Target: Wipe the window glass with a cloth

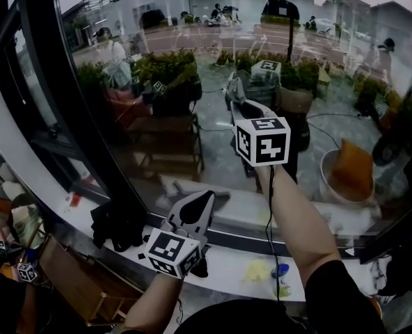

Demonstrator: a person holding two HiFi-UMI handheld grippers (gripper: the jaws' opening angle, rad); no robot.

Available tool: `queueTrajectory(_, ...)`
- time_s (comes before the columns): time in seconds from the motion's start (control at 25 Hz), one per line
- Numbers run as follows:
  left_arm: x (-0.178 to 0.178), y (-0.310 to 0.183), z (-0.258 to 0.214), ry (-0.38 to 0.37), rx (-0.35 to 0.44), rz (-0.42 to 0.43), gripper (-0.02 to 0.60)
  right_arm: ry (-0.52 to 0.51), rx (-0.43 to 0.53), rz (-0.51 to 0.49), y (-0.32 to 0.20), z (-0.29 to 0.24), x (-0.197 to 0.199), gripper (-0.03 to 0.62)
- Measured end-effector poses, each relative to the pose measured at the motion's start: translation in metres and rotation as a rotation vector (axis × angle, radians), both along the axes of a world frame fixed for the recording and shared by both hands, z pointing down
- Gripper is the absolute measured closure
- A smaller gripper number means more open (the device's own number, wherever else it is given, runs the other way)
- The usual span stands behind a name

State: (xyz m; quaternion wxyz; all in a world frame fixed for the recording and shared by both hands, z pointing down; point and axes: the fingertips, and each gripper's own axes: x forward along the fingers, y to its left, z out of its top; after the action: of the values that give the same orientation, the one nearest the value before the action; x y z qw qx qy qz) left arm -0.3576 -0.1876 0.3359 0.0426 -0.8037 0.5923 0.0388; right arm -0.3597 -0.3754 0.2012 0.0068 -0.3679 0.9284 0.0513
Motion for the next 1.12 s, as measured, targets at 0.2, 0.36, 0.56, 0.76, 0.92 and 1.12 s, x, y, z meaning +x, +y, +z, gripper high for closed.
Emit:
queueTrajectory(0.2, -0.012, -0.002, 0.005, 0.000, -0.002, -0.012, 0.574, -0.001, 0.003, -0.018, -0.002, 0.005, -0.013, 0.549)
queueTrajectory(0.36, -0.015, -0.005, 0.008, 0.002, -0.002, -0.009, 0.574, 0.002, 0.006, -0.029, -0.002, 0.008, -0.017, 0.549)
queueTrajectory(0.56, -0.012, -0.006, 0.007, 0.003, -0.002, 0.011, 0.574, 0.003, -0.004, -0.039, -0.002, 0.008, -0.019, 0.549)
queueTrajectory(0.76, -0.002, -0.004, 0.003, 0.003, 0.003, 0.027, 0.574, 0.005, -0.014, -0.021, -0.003, 0.005, -0.003, 0.549)
queueTrajectory(0.92, 0.009, -0.006, 0.005, 0.006, 0.005, 0.056, 0.574, -0.007, -0.023, 0.017, -0.009, 0.004, 0.023, 0.549)
queueTrajectory(1.12, 0.038, -0.009, 0.006, 0.016, -0.001, 0.128, 0.574, -0.010, -0.023, 0.106, -0.014, 0.003, 0.074, 0.549)
